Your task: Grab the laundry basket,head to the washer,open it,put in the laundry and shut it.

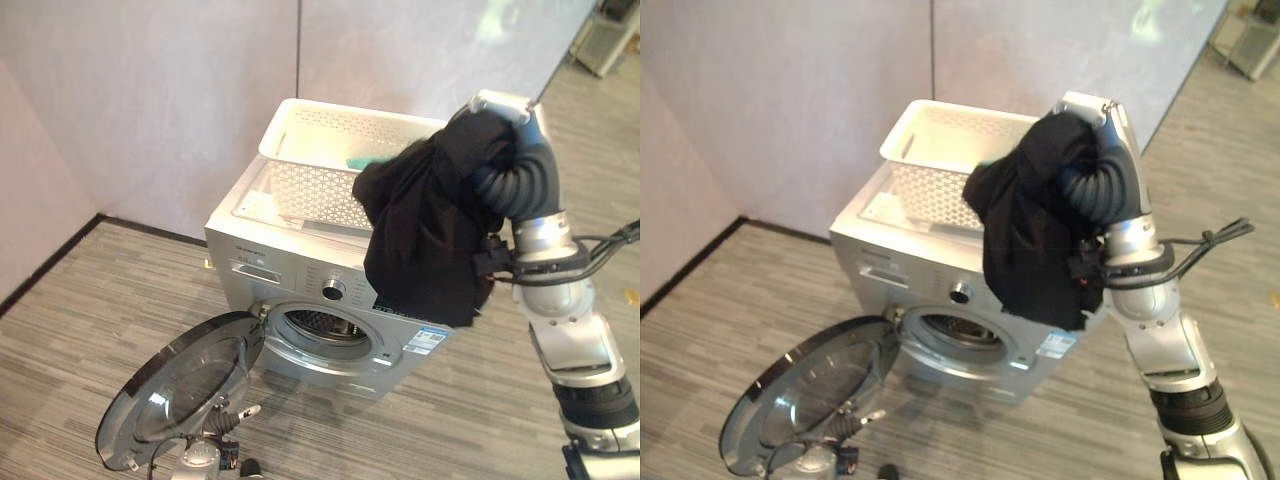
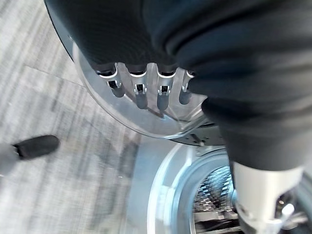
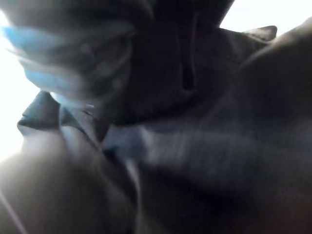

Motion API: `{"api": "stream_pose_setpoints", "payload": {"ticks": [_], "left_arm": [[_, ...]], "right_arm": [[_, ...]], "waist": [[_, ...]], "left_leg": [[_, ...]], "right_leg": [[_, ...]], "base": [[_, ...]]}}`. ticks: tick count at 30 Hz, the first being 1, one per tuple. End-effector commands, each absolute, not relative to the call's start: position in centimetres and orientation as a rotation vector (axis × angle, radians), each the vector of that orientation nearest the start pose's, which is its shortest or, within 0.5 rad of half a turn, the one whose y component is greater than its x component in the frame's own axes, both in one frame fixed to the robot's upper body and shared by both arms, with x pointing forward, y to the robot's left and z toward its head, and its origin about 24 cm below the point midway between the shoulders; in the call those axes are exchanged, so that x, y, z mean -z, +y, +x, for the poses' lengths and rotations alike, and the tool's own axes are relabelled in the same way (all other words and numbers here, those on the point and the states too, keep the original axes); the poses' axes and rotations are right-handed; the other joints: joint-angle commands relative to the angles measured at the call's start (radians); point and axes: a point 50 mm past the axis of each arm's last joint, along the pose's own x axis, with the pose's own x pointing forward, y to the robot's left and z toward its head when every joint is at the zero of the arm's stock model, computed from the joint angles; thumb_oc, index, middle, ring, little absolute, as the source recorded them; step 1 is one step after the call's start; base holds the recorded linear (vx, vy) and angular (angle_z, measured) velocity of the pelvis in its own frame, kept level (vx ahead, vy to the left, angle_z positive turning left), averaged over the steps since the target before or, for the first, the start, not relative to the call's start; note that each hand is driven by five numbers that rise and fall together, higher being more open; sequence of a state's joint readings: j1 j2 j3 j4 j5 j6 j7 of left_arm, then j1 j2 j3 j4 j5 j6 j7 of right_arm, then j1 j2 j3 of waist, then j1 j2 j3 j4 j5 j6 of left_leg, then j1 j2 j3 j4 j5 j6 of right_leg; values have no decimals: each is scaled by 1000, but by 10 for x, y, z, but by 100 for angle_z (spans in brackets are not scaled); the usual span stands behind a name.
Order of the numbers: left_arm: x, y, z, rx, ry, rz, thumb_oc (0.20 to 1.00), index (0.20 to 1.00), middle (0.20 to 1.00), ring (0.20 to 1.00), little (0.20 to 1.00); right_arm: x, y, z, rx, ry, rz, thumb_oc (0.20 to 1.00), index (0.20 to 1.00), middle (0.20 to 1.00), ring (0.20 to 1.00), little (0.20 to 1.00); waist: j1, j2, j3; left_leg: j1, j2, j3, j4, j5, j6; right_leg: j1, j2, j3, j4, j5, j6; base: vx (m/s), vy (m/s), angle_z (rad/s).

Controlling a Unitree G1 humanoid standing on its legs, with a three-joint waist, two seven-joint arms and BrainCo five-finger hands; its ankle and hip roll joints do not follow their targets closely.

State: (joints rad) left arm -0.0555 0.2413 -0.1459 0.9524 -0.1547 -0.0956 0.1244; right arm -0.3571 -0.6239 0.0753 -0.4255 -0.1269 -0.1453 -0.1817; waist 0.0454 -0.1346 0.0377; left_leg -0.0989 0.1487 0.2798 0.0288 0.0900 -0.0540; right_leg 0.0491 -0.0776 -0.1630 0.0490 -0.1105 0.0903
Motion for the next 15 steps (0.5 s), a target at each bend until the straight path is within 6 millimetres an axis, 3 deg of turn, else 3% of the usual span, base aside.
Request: {"api": "stream_pose_setpoints", "payload": {"ticks": [1,2,3,5,6,9,10,11,15], "left_arm": [[94,215,215,-108,599,284,1000,1000,1000,1000,1000],[65,202,242,-29,430,326,1000,1000,1000,1000,1000],[43,192,257,26,312,353,1000,1000,1000,1000,1000],[5,173,276,130,128,413,1000,1000,1000,1000,1000],[-13,166,283,170,41,445,1000,1000,1000,1000,1000],[-61,160,286,256,-170,557,1000,1000,1000,1000,1000],[-78,157,287,283,-244,622,1000,1000,1000,1000,1000],[-89,156,285,296,-289,657,1000,1000,1000,1000,1000],[-123,146,281,377,-420,713,1000,1000,1000,1000,1000]], "right_arm": [[-281,-164,225,-50,-1176,-562,200,200,200,200,200],[-278,-166,222,-81,-1158,-571,200,200,200,200,200],[-276,-166,222,-92,-1144,-582,200,200,200,200,200],[-273,-172,221,-85,-1111,-595,200,200,200,200,200],[-272,-173,221,-92,-1098,-594,200,200,200,200,200],[-268,-162,224,-171,-1083,-550,200,200,200,200,200],[-266,-163,225,-165,-1073,-537,200,200,200,200,200],[-263,-165,226,-153,-1053,-532,200,200,200,200,200],[-257,-169,227,-116,-1013,-537,200,200,200,200,200]], "waist": [[22,7,45],[12,18,73],[5,17,89],[-24,21,112],[-31,21,119],[-10,20,136],[-8,36,135],[-13,50,128],[-20,67,90]], "left_leg": [[-95,-5,24,-12,35,3],[-131,15,10,-9,69,-17],[-140,21,15,3,58,-33],[-151,63,103,59,33,-41],[-151,79,114,95,21,-44],[-141,63,-107,237,-119,-19],[-113,56,-194,196,-105,-27],[-72,52,-225,134,-107,-23],[-34,30,-229,53,-67,-33]], "right_leg": [[123,41,-38,-47,-78,-22],[123,63,-73,-66,-79,-32],[124,63,-79,-71,-84,-35],[100,57,-128,-66,-76,-44],[88,48,-142,-68,-69,-47],[46,25,-133,-48,-50,-52],[45,28,-125,-47,-47,-52],[50,31,-126,-48,-50,-48],[62,21,-142,-52,-51,-46]], "base": [[-222,-217,56],[-204,-185,59],[-293,-204,76],[-248,-81,112],[-241,-74,140],[-143,-15,44],[-28,59,-40],[81,58,-29],[76,68,27]]}}
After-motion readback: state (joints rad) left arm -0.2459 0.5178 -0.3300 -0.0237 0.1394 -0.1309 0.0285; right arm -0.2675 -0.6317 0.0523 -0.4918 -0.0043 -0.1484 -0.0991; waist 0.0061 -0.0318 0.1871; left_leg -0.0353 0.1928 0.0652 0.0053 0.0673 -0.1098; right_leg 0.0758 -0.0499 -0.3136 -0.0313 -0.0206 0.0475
